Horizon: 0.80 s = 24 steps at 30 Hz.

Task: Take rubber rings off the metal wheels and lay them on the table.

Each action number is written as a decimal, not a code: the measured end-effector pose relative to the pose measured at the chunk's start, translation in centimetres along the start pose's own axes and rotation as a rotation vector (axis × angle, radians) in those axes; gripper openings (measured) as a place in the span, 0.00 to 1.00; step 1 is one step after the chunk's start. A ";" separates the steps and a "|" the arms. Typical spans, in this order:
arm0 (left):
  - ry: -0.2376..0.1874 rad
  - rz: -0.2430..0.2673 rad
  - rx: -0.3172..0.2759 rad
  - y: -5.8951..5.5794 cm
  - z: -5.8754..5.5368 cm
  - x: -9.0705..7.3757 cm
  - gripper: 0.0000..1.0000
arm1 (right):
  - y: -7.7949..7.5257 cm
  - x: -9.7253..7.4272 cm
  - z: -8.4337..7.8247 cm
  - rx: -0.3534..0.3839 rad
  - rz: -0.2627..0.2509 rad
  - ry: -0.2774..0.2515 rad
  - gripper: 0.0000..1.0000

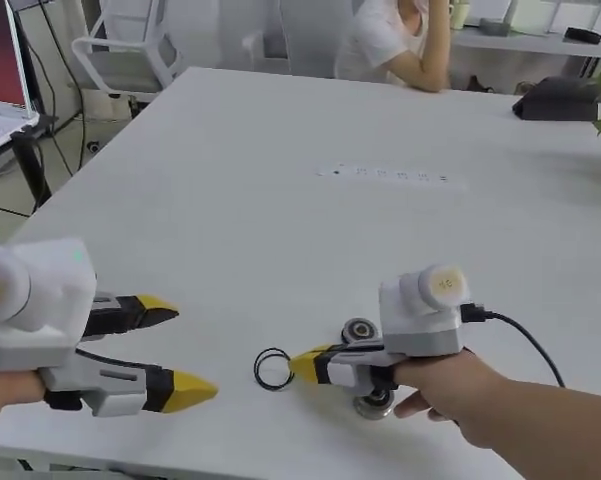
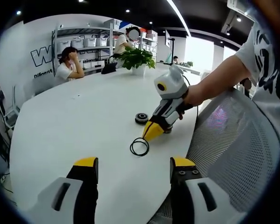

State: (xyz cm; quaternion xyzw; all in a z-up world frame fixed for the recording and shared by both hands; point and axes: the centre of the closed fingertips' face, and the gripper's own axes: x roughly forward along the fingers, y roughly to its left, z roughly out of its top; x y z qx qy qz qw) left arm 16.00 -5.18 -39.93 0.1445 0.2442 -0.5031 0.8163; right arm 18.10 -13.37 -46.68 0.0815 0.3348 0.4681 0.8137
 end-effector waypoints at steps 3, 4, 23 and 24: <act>0.000 0.002 0.003 0.1 0.1 0.0 0.60 | -0.2 0.0 -0.1 -0.029 -0.007 0.009 0.03; 0.001 0.002 0.004 0.1 0.1 0.1 0.60 | -0.1 -0.1 -0.1 -0.041 -0.007 0.009 0.05; 0.008 -0.034 0.043 0.4 2.1 2.4 0.59 | -0.5 -4.0 3.4 -0.093 0.013 -0.128 0.15; 0.010 -0.036 0.046 0.4 2.1 2.5 0.59 | -0.6 -4.2 3.4 -0.098 0.012 -0.130 0.16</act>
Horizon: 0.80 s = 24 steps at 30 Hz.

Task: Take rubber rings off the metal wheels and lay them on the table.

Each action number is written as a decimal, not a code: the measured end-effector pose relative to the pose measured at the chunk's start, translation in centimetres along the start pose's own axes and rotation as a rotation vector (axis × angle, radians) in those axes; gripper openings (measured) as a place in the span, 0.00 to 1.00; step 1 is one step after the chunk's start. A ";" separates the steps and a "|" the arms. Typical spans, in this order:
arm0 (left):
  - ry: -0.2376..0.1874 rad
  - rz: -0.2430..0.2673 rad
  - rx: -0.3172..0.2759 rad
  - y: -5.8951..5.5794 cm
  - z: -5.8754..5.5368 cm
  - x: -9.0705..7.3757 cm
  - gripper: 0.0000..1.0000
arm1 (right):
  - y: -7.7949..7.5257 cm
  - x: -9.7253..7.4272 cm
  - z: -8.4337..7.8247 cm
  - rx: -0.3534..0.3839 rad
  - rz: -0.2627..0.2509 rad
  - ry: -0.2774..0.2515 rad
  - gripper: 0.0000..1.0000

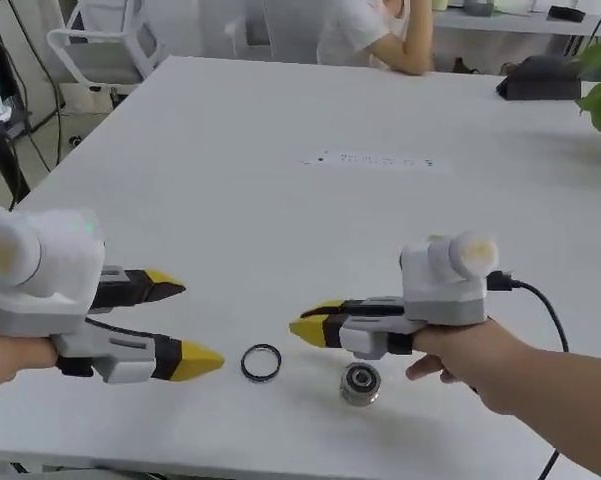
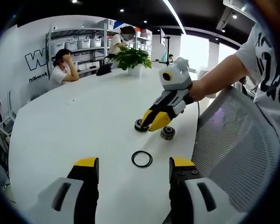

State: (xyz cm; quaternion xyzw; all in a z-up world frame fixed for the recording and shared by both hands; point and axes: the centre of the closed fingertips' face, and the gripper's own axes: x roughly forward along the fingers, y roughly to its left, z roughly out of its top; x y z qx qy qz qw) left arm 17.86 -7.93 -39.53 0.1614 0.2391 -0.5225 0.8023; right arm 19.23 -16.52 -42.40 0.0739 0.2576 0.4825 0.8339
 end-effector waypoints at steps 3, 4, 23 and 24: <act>0.000 0.002 0.017 0.2 0.3 0.4 0.57 | -0.4 -0.8 0.2 -0.010 -0.005 -0.010 0.18; 0.002 -0.002 0.016 0.3 0.4 0.6 0.56 | -0.5 -1.0 0.2 -0.010 -0.009 -0.013 0.18; 0.012 -0.081 0.079 -0.6 2.8 5.5 0.54 | -4.5 -4.9 -0.9 -0.072 -0.125 0.004 0.22; 0.012 -0.084 0.079 -0.7 2.9 5.7 0.54 | -4.7 -5.0 -1.1 -0.080 -0.132 0.010 0.22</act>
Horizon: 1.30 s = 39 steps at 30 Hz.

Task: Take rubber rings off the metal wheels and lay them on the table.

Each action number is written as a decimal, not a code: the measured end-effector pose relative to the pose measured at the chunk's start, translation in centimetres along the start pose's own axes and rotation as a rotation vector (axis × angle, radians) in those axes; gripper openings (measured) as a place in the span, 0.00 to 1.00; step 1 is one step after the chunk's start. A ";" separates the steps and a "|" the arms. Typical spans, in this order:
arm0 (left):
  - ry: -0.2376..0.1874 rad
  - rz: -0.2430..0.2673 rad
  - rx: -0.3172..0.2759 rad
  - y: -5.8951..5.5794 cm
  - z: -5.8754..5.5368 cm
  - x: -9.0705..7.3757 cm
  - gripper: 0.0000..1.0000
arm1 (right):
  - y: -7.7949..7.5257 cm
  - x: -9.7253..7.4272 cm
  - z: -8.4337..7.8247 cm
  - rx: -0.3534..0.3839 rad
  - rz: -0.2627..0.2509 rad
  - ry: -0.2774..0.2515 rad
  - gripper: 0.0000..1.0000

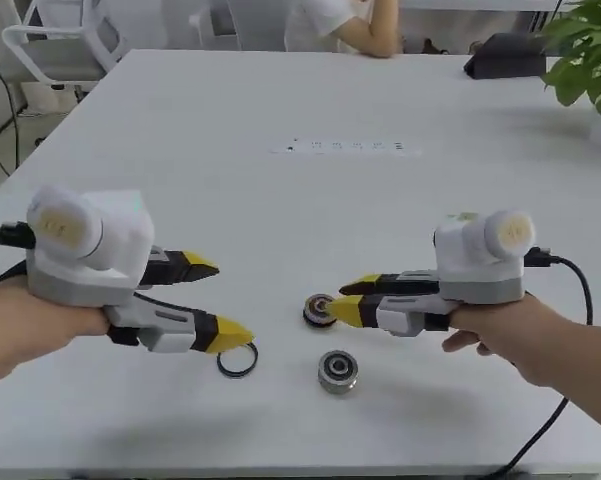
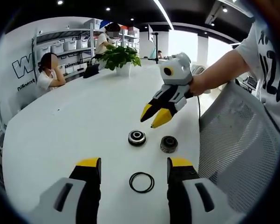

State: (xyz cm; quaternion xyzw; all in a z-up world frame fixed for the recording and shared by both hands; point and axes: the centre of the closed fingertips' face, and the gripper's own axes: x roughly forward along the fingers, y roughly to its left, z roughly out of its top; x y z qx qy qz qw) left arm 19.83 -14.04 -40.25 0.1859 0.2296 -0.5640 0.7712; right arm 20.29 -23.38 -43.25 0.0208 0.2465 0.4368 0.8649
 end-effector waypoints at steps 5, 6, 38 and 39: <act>-0.002 -0.019 0.003 0.0 0.6 1.6 0.53 | -0.4 -0.2 -0.7 -0.021 -0.013 0.020 0.23; -0.001 -0.023 0.003 0.0 0.6 1.9 0.52 | -0.4 -0.2 -0.9 -0.021 -0.014 0.025 0.23; 0.038 -0.099 -0.034 -0.6 0.7 9.4 0.30 | -1.5 1.2 -2.8 -0.052 -0.019 0.079 0.29; 0.035 -0.101 -0.038 -0.7 0.8 9.5 0.30 | -1.5 1.2 -2.8 -0.051 -0.018 0.081 0.29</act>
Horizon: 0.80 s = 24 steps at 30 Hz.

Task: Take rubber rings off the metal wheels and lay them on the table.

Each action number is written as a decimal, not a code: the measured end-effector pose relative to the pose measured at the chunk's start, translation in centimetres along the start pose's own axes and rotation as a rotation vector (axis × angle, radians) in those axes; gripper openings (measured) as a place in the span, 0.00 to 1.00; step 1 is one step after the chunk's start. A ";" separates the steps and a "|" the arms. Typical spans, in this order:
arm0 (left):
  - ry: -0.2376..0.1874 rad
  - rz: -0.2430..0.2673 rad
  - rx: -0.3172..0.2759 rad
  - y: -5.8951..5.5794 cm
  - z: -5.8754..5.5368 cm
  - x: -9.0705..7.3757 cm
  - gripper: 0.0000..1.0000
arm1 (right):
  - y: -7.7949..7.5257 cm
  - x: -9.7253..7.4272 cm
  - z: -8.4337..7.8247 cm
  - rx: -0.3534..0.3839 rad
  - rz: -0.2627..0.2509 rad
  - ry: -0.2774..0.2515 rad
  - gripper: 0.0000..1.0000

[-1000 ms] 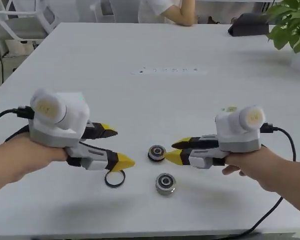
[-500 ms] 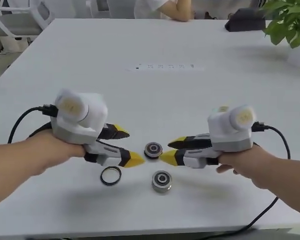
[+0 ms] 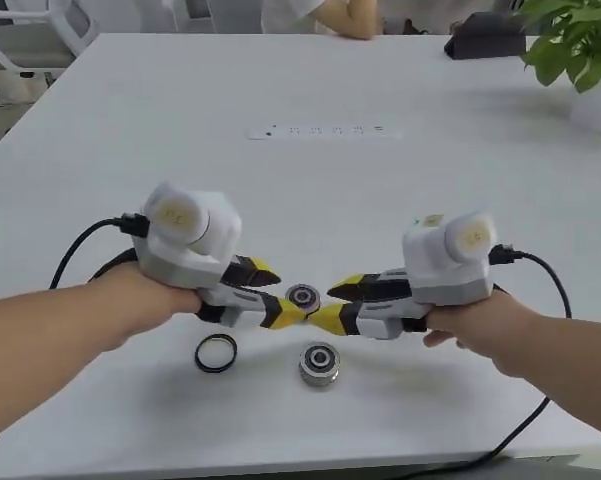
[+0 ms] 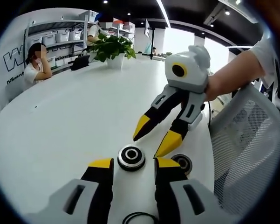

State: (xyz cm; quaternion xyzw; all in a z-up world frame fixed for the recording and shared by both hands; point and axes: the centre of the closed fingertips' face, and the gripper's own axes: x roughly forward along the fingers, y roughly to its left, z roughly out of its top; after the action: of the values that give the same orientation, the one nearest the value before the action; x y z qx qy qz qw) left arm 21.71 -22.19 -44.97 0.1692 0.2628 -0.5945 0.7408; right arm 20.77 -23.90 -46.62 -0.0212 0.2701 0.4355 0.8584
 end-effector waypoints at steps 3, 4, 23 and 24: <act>0.003 -0.004 0.008 -0.2 0.0 0.5 0.27 | -0.1 0.0 -0.1 0.002 0.000 0.002 0.29; 0.006 -0.005 0.011 -0.2 0.0 0.6 0.26 | -0.1 0.0 -0.1 0.003 -0.001 0.002 0.29; 0.026 0.050 0.037 0.7 -0.1 1.7 0.08 | -0.1 -0.2 -0.5 -0.005 -0.011 0.008 0.29; 0.027 0.048 0.039 0.6 -0.1 1.8 0.08 | -0.1 -0.2 -0.5 -0.005 -0.011 0.008 0.29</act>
State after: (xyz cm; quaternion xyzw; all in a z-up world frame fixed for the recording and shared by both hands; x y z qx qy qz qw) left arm 22.57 -23.39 -46.10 0.1980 0.2572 -0.5790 0.7479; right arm 20.52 -24.23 -46.94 -0.0268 0.2721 0.4314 0.8597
